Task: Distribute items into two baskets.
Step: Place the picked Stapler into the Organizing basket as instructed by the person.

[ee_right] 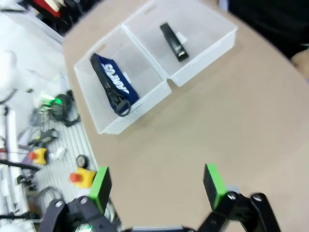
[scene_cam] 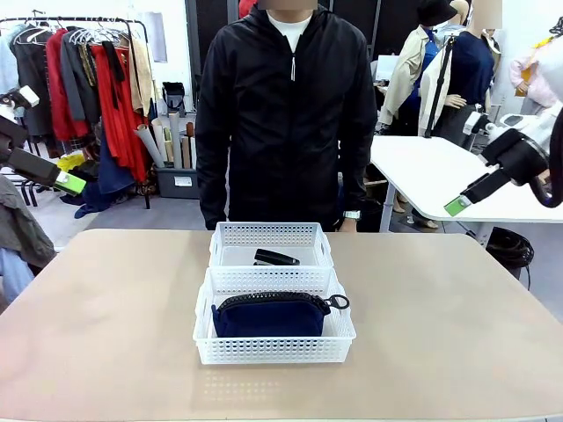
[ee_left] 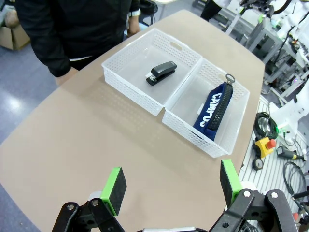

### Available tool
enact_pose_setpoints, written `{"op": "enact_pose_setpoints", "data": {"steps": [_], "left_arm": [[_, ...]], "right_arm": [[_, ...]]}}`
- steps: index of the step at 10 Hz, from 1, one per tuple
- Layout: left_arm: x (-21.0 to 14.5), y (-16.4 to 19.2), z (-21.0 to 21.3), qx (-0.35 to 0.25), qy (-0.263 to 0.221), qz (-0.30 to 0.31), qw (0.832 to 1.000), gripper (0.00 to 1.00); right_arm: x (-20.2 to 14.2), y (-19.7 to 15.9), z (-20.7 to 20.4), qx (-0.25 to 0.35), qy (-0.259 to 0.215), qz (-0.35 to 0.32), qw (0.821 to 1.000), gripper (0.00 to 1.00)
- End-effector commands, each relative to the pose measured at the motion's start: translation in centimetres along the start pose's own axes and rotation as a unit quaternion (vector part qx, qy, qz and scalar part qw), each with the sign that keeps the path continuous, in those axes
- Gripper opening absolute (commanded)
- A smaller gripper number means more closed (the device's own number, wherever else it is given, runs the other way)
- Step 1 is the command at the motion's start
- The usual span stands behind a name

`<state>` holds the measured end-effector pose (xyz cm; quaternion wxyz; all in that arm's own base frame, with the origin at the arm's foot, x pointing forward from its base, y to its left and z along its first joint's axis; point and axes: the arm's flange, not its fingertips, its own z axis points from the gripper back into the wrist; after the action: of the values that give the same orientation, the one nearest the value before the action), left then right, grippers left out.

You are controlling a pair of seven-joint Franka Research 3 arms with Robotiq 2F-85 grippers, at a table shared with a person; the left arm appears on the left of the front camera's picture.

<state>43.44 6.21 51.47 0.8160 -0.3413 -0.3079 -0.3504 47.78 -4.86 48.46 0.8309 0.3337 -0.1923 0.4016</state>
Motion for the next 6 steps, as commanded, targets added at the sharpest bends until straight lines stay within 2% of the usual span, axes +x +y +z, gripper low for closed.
{"op": "enact_pose_setpoints", "data": {"steps": [1, 3, 6], "left_arm": [[0.0, -0.2, 0.0, -0.004, -0.004, -0.002, 1.0, 1.0], [0.0, -0.2, 0.0, -0.004, -0.004, -0.002, 1.0, 1.0], [0.0, -0.2, 0.0, -0.004, -0.004, -0.002, 1.0, 1.0]], "right_arm": [[-2.1, -0.4, 0.3, 0.03, -0.057, 0.012, 0.998, 1.0], [-3.3, -0.6, 0.9, 0.036, -0.08, 0.008, 0.996, 1.0], [-3.3, 0.2, 2.0, 0.029, -0.096, 0.019, 0.995, 1.0]]}}
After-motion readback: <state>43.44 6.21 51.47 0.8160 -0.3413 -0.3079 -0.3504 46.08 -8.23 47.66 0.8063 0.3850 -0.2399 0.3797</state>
